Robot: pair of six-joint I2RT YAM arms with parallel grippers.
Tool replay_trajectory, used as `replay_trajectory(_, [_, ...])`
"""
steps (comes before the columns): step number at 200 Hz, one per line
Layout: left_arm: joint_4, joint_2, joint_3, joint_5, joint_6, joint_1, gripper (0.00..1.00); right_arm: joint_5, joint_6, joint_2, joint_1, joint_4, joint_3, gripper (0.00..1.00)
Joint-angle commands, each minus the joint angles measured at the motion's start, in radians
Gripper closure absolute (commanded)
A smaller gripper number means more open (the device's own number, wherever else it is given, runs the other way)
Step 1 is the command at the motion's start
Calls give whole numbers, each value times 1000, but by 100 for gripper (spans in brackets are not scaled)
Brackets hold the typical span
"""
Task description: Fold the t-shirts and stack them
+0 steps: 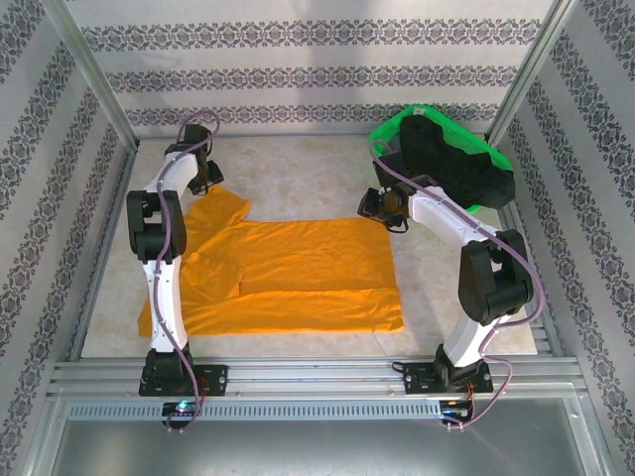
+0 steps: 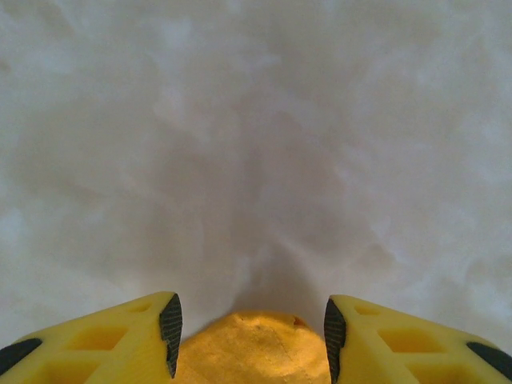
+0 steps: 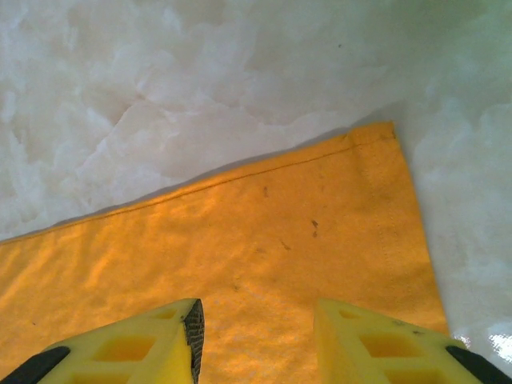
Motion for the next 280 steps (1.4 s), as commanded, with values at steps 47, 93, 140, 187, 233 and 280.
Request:
replay_trajectory(47, [-173,101,114,-72,29,-43,56,-3,11,-3,-5,-3,-8,58])
replay_trajectory(93, [-228,113,130,-88,17,-47,88,52,73,-5,-3,25,-46,58])
replay_trajectory(140, [-217,-11,105,-123,2,-83,100,195,143,11,-10,72,-79,58])
replay_trajectory(187, [-167,-186,-78,-79,-50,-112,100,244,167,155,-40,34,11,56])
replay_trajectory(233, [-129,-318,-228,-65,-30,-110,100,227,129,282,-70,17,117,56])
replay_trajectory(280, [-123,-368,-288,-47,-17,-103,100,202,50,358,-80,-14,200,60])
